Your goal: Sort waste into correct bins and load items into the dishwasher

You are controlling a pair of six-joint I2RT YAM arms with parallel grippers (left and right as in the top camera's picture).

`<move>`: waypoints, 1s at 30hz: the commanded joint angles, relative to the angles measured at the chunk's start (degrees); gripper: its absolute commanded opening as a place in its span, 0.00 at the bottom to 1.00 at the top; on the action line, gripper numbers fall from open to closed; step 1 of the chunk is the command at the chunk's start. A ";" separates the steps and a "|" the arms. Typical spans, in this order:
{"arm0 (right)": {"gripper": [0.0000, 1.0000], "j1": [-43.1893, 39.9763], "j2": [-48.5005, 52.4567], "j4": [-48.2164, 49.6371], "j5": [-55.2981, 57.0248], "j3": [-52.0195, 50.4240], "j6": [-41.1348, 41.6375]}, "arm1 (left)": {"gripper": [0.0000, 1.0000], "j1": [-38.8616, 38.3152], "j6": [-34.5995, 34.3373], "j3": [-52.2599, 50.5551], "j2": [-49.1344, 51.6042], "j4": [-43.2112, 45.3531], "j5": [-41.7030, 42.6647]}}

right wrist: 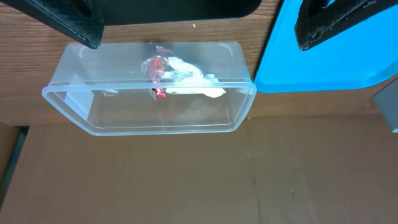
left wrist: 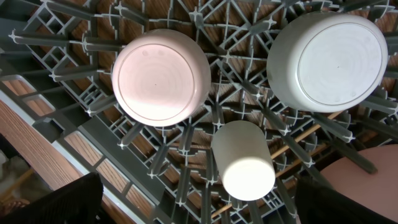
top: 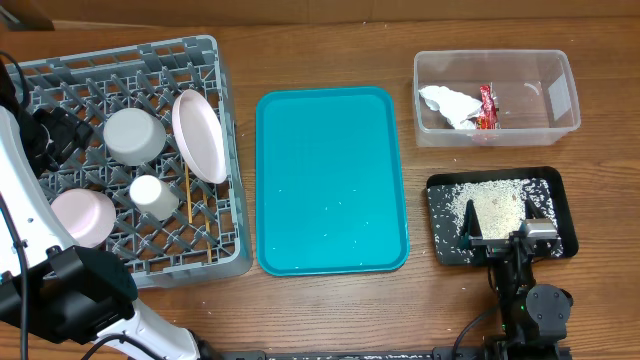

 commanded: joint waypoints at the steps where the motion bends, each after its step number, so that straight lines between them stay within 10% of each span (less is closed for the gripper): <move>1: 1.00 -0.22 -0.52 0.44 0.72 -0.57 0.46 | 1.00 -0.13 -0.81 0.87 -0.46 0.04 0.02; 30: 1.00 -0.22 -0.52 0.44 0.74 -0.57 0.46 | 1.00 -4.76 4.87 -11.85 -13.00 6.01 -2.73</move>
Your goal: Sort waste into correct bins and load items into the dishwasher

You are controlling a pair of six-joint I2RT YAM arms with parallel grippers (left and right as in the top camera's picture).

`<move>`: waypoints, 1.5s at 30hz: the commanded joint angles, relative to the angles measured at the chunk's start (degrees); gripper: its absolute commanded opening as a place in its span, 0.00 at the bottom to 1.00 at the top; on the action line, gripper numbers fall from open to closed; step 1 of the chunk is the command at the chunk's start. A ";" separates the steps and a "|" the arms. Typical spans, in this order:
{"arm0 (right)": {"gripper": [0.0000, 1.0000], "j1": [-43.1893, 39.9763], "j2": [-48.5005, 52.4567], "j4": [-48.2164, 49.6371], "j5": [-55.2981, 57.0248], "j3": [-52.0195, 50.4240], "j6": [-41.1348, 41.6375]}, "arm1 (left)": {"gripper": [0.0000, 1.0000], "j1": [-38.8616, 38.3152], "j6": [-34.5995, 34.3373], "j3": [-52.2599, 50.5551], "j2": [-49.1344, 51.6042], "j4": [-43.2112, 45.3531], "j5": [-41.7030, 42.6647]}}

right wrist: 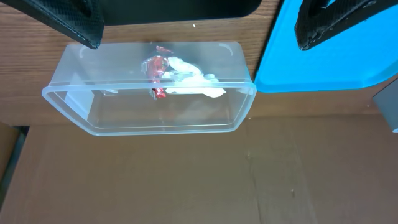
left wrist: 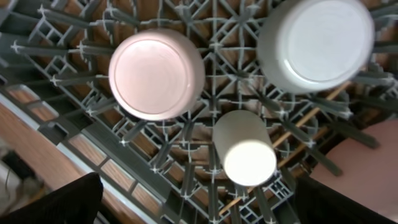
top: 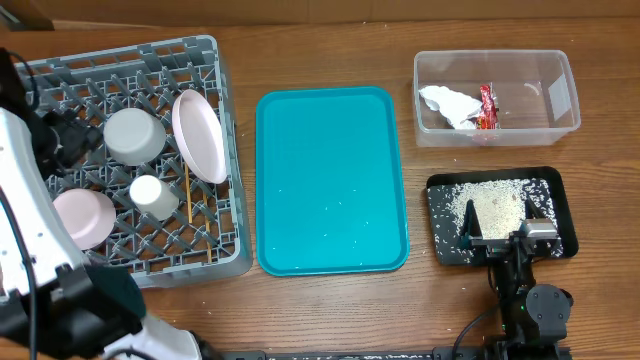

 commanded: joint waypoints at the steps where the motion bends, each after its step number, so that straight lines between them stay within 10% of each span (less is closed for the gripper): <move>1: 1.00 -0.20 -0.52 0.44 0.72 -0.57 0.46 | 1.00 -2.08 1.33 -7.50 -7.96 4.02 -1.62; 17: 1.00 -0.20 -0.52 0.44 0.72 -0.57 0.46 | 1.00 -10.08 3.39 -59.45 -40.11 40.87 1.75; 31: 1.00 -0.20 -0.52 0.44 0.72 -0.57 0.46 | 1.00 -10.25 1.09 -85.31 -58.27 51.95 5.25; 45: 1.00 -0.20 -0.52 0.44 0.72 -0.57 0.46 | 1.00 -20.22 19.30 -102.84 -71.65 80.26 18.80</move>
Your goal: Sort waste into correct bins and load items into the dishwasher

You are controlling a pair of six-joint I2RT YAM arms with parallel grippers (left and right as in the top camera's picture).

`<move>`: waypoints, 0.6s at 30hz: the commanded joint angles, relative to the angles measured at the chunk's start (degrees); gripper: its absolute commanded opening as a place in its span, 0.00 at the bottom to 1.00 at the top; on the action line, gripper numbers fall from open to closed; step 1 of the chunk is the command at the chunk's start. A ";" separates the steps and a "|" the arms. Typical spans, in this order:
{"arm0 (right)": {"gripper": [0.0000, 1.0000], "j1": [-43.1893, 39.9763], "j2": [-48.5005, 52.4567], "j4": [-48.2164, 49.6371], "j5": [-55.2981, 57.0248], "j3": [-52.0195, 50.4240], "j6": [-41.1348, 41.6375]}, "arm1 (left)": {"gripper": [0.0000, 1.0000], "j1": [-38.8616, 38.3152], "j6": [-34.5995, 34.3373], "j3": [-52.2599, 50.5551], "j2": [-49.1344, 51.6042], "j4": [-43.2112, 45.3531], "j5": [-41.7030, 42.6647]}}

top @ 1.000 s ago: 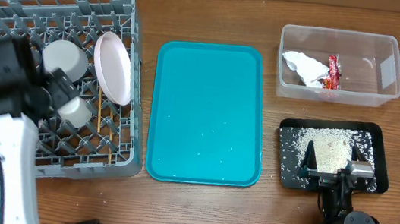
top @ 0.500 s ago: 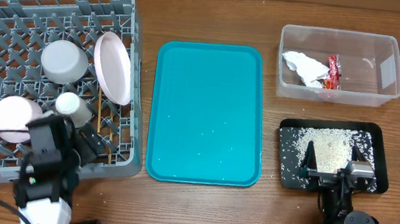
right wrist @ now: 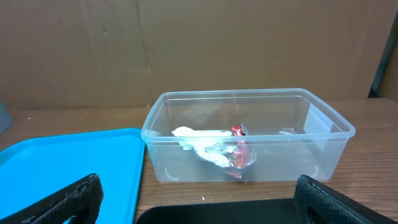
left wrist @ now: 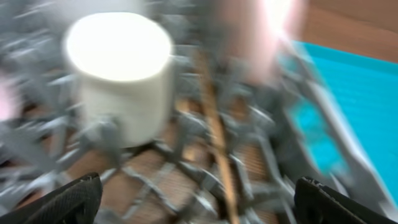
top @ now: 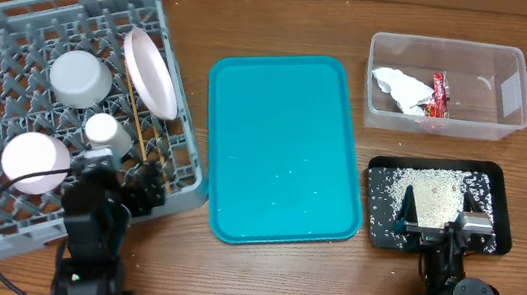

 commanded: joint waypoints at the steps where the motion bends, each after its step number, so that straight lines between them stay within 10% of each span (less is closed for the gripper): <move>1: 1.00 -0.15 -0.52 0.42 0.70 -0.57 0.48 | 1.00 -2.82 4.61 -4.09 -4.81 1.57 6.82; 18: 1.00 -0.15 -0.52 0.42 0.70 -0.57 0.48 | 1.00 -3.69 2.64 -12.20 -30.75 8.31 6.99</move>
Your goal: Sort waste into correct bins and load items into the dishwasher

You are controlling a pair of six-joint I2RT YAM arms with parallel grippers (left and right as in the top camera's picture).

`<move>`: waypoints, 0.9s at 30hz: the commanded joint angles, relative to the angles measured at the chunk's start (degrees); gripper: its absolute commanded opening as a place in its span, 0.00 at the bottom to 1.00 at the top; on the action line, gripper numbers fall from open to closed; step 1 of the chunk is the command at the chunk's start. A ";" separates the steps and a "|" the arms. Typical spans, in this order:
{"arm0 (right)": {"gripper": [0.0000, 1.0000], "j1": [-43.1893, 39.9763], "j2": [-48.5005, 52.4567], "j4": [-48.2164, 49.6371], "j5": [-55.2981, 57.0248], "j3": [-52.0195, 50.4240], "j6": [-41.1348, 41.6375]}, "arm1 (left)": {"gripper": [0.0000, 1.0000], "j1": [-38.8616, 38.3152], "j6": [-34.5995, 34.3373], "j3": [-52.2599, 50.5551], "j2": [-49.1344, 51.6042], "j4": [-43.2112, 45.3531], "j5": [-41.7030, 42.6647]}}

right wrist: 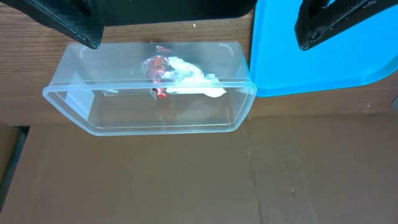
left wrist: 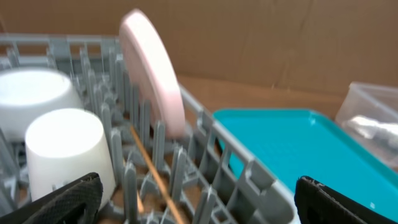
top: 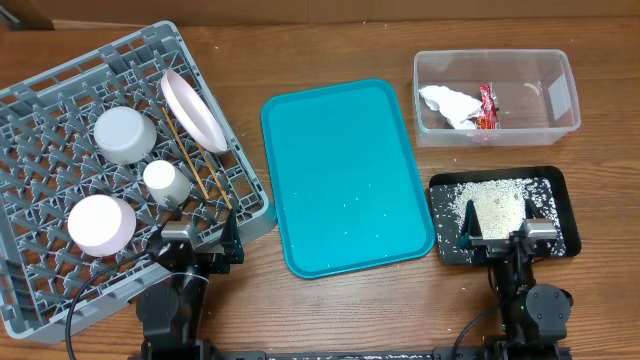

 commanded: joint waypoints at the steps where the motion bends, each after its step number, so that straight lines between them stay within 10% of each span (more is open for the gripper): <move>1: 1.00 -0.15 -0.52 0.44 0.74 -0.57 0.46 | 1.00 -1.25 -0.37 -0.70 -3.93 0.81 0.20; 13: 1.00 -0.15 -0.52 0.44 0.72 -0.57 0.46 | 1.00 -4.20 0.07 -0.72 -5.68 13.18 -3.19; 27: 1.00 -0.15 -0.52 0.44 0.74 -0.57 0.46 | 1.00 -4.20 0.09 -0.70 -5.68 -2.69 -10.38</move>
